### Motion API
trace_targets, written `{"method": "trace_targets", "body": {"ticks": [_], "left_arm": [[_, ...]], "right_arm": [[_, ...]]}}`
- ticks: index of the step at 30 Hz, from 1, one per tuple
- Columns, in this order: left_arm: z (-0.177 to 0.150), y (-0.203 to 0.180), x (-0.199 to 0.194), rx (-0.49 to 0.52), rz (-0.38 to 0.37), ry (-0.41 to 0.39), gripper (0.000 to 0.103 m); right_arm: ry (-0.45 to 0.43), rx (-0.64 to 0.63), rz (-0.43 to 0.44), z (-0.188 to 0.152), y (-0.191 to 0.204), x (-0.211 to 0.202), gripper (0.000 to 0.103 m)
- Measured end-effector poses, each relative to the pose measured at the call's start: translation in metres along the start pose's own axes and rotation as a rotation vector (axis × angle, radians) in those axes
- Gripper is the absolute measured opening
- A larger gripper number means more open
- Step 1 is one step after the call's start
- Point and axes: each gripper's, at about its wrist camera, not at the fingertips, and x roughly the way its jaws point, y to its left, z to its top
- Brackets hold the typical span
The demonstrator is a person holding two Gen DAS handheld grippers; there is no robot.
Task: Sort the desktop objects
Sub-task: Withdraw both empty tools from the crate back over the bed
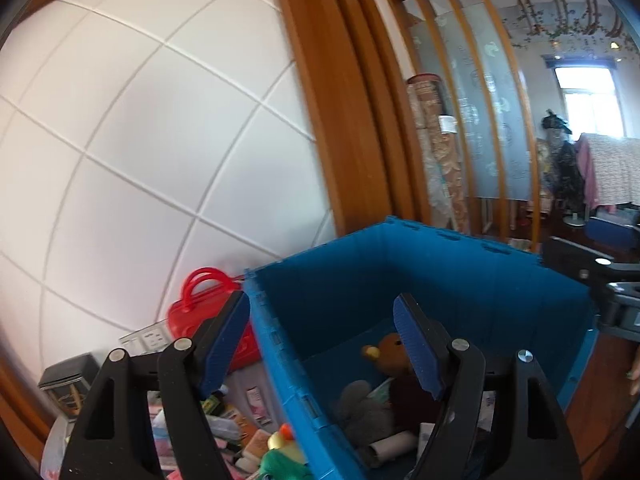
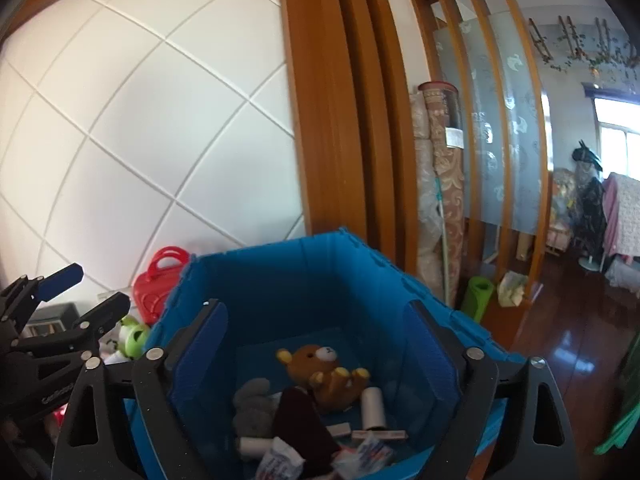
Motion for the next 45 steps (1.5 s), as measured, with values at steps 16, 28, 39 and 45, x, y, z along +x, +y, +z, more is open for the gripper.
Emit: {"method": "trace_targets", "body": {"ticks": [16, 28, 39, 45], "left_arm": [[-0.05, 0.049, -0.064, -0.055, 0.205, 0.008, 0.074], [-0.103, 0.127, -0.087, -0.127, 0.294, 0.08, 0.074], [-0.237, 0.248, -0.145, -0.11, 0.44, 0.234, 0.074], [-0.29, 0.308, -0.153, -0.135, 0.497, 0.34, 0.074]], "right_arm": [[-0.029, -0.05, 0.166, -0.023, 0.044, -0.039, 0.101], [0.006, -0.133, 0.281, -0.045, 0.127, -0.054, 0.103], [0.153, -0.253, 0.386, -0.101, 0.239, -0.044, 0.103], [0.247, -0.244, 0.446, -0.146, 0.289, -0.021, 0.103]]}}
